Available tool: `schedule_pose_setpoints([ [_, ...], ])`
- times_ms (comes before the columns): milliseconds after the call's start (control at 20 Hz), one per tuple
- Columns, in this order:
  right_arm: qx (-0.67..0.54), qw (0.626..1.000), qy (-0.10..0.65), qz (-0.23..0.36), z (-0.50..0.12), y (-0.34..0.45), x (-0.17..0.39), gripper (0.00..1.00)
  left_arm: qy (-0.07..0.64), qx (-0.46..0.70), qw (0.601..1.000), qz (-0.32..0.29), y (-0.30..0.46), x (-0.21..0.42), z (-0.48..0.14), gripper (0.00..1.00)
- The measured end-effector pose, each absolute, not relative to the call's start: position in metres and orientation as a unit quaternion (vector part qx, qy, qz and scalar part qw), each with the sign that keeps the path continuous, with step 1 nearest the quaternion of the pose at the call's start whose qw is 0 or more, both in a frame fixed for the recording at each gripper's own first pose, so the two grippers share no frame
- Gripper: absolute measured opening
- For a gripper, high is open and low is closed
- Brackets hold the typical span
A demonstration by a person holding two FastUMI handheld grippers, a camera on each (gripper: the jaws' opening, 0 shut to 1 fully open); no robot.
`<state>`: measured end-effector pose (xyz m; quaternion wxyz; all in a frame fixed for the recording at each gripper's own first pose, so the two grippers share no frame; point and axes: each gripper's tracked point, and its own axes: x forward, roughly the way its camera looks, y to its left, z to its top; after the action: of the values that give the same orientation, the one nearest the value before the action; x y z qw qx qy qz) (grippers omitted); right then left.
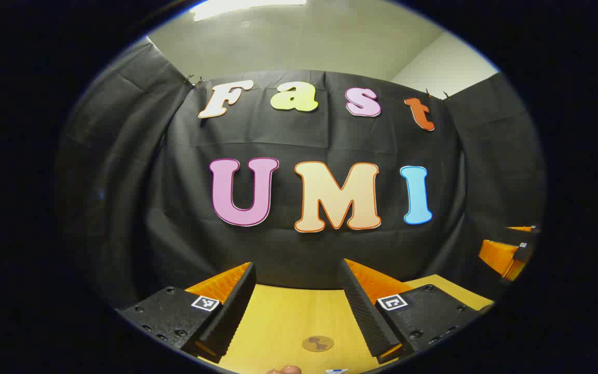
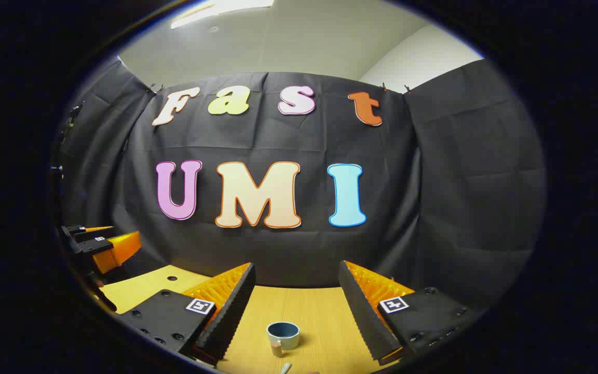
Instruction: Put the toothbrush and toothpaste on the desktop into the cup, then pick up the cup and place it on the coaster on the desktop.
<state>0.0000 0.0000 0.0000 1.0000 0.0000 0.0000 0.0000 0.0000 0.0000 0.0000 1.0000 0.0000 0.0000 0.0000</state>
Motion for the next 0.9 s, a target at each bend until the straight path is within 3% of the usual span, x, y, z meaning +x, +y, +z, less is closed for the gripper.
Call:
schedule_pose_setpoints([
  [900,0.067,0.995,0.049,0.055,-0.026,0.021,0.015,0.98,-0.001,-0.014,1.000,0.020,0.022,-0.011,-0.008,0.94],
])
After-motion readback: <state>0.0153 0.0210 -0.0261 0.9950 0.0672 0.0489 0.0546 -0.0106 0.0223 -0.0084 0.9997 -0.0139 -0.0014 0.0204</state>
